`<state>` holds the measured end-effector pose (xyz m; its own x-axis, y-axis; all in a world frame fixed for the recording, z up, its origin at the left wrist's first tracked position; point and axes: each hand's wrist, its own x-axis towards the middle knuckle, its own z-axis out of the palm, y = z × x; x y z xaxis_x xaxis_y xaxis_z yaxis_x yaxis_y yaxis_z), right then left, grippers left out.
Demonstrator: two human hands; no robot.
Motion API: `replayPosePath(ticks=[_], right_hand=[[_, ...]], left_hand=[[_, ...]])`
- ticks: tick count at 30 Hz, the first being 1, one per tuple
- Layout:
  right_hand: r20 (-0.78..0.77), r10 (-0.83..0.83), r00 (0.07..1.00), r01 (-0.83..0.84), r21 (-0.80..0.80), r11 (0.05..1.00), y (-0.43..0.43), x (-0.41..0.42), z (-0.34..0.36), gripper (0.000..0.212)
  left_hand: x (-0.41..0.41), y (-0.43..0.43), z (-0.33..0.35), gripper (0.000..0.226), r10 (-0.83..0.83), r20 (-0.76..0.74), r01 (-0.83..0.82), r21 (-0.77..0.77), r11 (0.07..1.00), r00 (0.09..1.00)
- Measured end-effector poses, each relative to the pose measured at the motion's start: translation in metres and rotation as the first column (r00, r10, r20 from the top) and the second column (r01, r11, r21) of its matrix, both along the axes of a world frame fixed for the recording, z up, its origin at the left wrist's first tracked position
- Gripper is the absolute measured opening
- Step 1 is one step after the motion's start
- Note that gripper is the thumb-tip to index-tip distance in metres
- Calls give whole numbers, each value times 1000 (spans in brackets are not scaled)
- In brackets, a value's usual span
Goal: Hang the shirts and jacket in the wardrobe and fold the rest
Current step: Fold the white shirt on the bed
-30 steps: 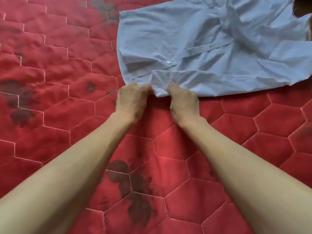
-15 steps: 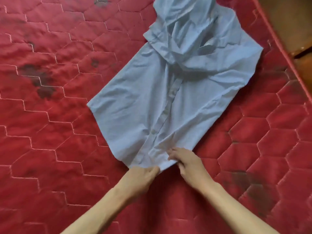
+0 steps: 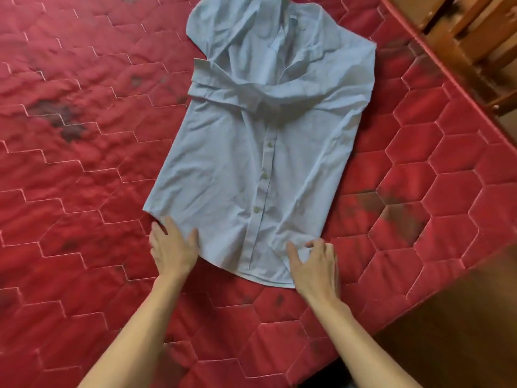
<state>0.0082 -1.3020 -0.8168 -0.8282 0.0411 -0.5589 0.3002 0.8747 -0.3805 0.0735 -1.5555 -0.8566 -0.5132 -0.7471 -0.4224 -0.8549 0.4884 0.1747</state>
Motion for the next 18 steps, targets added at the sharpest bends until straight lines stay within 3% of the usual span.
replayPosePath(ticks=[2, 4, 7, 9, 14, 18], right_hand=[[60, 98, 993, -103, 94, 990, -19, 4, -5, 76], [81, 164, 983, -176, 166, 970, -27, 3, -18, 83], [9, 246, 969, -243, 199, 949, -21, -1, -32, 55], [-33, 289, 957, -280, 163, 946, -9, -2, -37, 35], [-81, 75, 994, -79, -36, 996, 42, 3, -44, 27], [-19, -53, 998, 52, -57, 997, 103, 10, -43, 37]], left_hand=[[-8, -13, 2, 67, 29, -60, -31, -27, 999, 998], [-23, -25, 4, 68, 104, -188, -112, -36, 993, 977], [-47, -40, 9, 76, 406, -324, -395, 104, 913, 854], [-50, -47, 3, 71, 539, -352, -494, 215, 842, 765], [12, -38, -2, 31, 521, -339, -487, 187, 853, 783], [96, -12, 9, 23, 567, -279, -546, 156, 823, 775]])
